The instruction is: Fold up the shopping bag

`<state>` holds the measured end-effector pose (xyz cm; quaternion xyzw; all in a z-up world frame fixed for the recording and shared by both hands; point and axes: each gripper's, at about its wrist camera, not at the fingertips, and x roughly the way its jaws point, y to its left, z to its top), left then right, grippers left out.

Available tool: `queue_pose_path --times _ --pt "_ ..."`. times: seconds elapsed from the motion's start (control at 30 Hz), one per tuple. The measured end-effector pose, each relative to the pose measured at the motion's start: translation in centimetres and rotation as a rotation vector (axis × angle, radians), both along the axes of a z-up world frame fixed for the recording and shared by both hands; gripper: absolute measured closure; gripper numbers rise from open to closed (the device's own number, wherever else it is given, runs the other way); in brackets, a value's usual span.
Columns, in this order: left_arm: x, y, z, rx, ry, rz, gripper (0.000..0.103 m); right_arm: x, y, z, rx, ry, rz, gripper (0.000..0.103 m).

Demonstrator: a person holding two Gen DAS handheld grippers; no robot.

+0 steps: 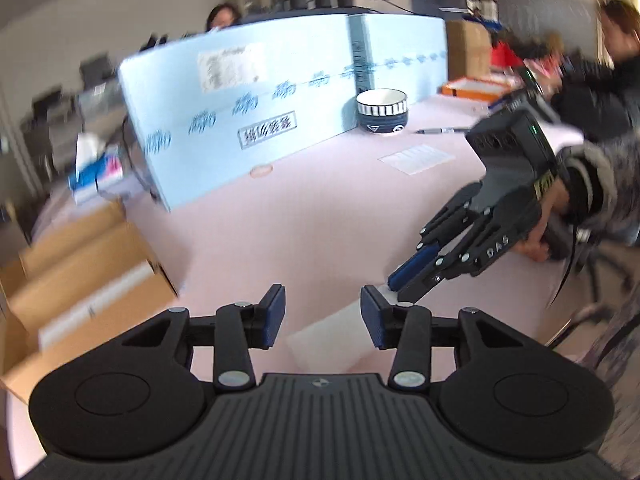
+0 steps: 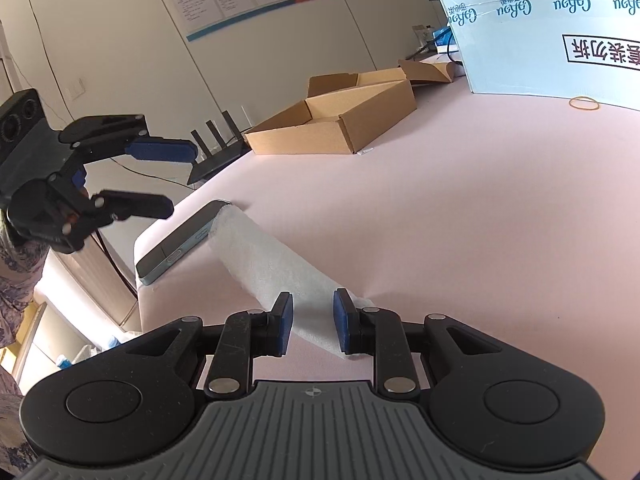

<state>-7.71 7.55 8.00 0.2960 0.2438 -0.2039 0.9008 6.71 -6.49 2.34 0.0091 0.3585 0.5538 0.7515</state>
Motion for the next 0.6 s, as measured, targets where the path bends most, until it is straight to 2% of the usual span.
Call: queue_pose_path --times 0.07,0.1,0.13,0.27,0.53,0.6 --pt "1.2 -1.7 -1.6 0.072 0.039 -0.037 0.055 -0.5 0.1 0.1 -0.011 -0.031 -0.003 0.082" --pt "2.1 -1.5 -1.7 0.035 0.054 -0.017 0.075 -0.6 0.2 0.1 -0.015 -0.043 -0.004 0.082" --pt "3.0 -1.3 -1.9 -0.003 0.069 0.004 0.103 -0.9 0.2 0.2 -0.020 -0.059 -0.003 0.081" --pt "5.9 0.1 -2.6 -0.132 0.149 0.052 0.103 -1.1 0.3 0.2 -0.025 -0.078 0.000 0.079" --pt "6.7 0.9 -5.5 -0.201 0.224 0.127 0.102 -1.1 0.2 0.2 -0.017 -0.079 0.007 0.075" --pt "6.6 2.2 -5.7 -0.255 0.239 0.158 0.102 -1.4 0.4 0.3 -0.024 -0.099 0.009 0.073"
